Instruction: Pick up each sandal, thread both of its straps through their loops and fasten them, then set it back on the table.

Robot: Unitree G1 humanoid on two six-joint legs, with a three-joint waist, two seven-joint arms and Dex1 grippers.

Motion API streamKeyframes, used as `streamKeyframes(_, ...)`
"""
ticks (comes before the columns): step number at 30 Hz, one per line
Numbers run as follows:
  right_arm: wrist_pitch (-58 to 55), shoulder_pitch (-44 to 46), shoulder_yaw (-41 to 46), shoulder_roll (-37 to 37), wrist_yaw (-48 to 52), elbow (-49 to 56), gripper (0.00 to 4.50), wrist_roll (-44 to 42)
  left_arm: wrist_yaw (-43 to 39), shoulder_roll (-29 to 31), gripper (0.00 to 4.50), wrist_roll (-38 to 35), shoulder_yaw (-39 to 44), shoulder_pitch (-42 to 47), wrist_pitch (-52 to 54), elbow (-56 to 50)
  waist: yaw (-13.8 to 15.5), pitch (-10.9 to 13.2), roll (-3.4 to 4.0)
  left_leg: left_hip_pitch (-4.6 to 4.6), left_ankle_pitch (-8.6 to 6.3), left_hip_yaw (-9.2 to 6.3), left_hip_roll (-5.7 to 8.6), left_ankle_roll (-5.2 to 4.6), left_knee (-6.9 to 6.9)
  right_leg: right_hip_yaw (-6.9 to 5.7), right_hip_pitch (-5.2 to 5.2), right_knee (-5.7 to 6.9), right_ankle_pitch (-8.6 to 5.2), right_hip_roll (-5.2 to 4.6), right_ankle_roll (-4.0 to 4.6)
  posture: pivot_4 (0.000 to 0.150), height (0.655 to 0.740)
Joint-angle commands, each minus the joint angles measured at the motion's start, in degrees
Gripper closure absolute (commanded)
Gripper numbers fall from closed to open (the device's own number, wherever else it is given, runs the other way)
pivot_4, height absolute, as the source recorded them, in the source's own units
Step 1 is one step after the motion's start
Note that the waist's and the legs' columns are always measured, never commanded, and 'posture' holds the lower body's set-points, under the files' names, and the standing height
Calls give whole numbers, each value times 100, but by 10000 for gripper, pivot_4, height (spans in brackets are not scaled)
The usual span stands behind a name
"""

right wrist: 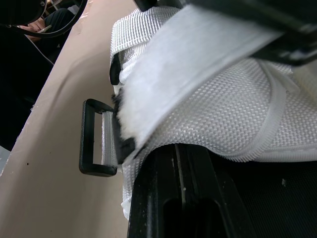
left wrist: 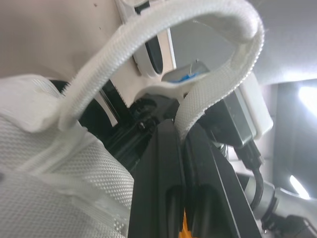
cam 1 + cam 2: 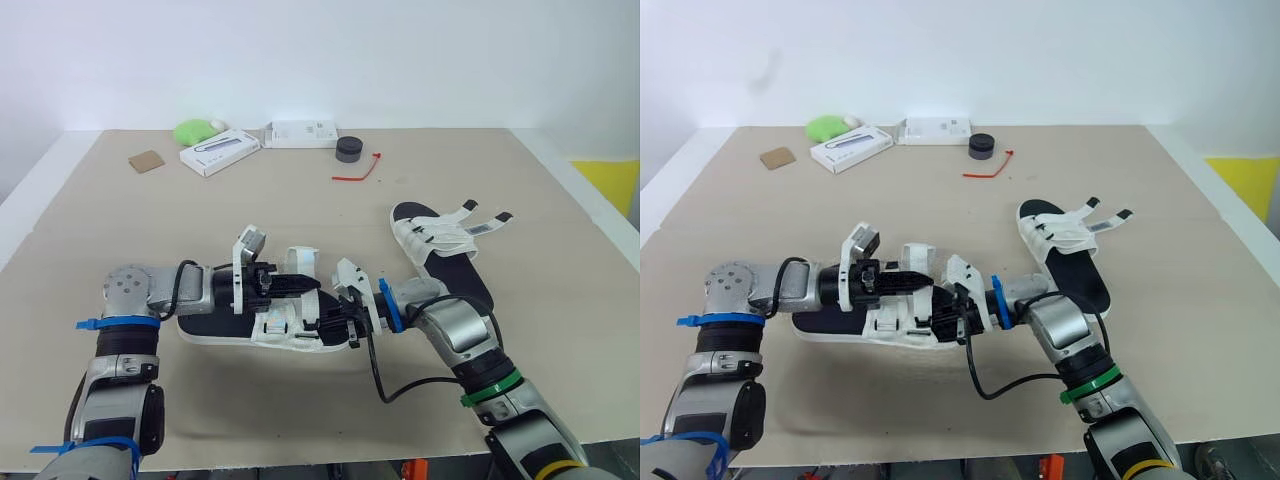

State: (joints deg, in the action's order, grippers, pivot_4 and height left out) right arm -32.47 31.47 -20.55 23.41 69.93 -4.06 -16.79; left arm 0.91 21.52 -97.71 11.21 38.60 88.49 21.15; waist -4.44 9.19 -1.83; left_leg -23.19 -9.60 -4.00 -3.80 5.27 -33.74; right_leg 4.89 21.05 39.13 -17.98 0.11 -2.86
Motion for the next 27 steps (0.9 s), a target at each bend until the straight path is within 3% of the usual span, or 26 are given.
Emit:
streamKeyframes(1, -192, -247, -344, -25, -164, -355, 45000, 247, 141, 126, 44361, -464, -181, -18, -50, -17, -1, 0, 0, 0, 0, 0, 0, 0, 0, 0, 0, 0, 0, 0, 0, 1500, 7400)
streamKeyframes(13, -195, -263, -351, -18, -165, -343, 45000, 254, 586, 390, 44361, -1500, -970, -384, -646, -344, -3, -1, -2, 0, 6, 0, 0, 16, 8, 1, 4, 0, 0, 0, 0, 1500, 7400)
streamKeyframes(27, -196, -293, -345, -37, -180, -328, 45000, 254, 246, 355, 44361, -1529, -784, -215, -638, -255, 5, -2, -4, 0, 10, 0, 1, 26, 10, 0, 6, -4, 0, -2, 0, 1500, 7400)
